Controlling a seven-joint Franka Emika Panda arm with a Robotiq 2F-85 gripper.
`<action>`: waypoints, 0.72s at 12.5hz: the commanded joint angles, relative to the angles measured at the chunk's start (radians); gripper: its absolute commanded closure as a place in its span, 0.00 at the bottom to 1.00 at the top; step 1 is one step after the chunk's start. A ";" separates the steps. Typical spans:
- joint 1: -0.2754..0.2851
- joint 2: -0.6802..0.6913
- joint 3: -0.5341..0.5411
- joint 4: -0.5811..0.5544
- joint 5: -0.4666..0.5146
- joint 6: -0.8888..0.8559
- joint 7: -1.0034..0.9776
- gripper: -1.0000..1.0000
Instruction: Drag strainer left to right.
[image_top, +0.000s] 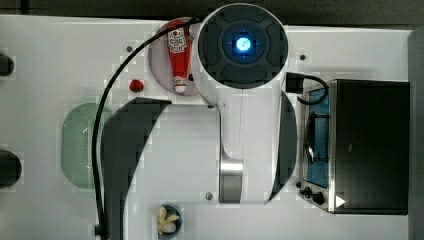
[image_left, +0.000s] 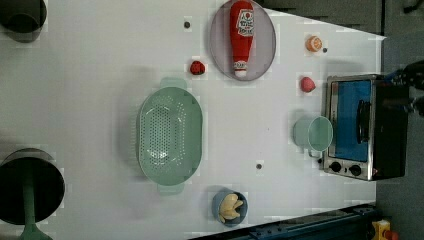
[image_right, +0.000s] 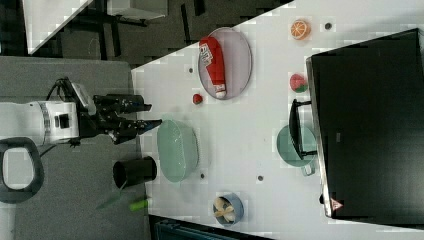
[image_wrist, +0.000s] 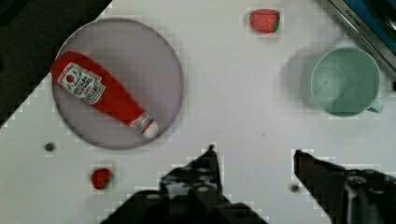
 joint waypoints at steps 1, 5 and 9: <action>0.010 -0.333 -0.050 -0.106 -0.020 -0.191 0.050 0.21; 0.026 -0.302 0.054 -0.106 -0.018 -0.188 0.059 0.00; 0.032 -0.217 0.240 -0.107 -0.018 -0.128 0.240 0.00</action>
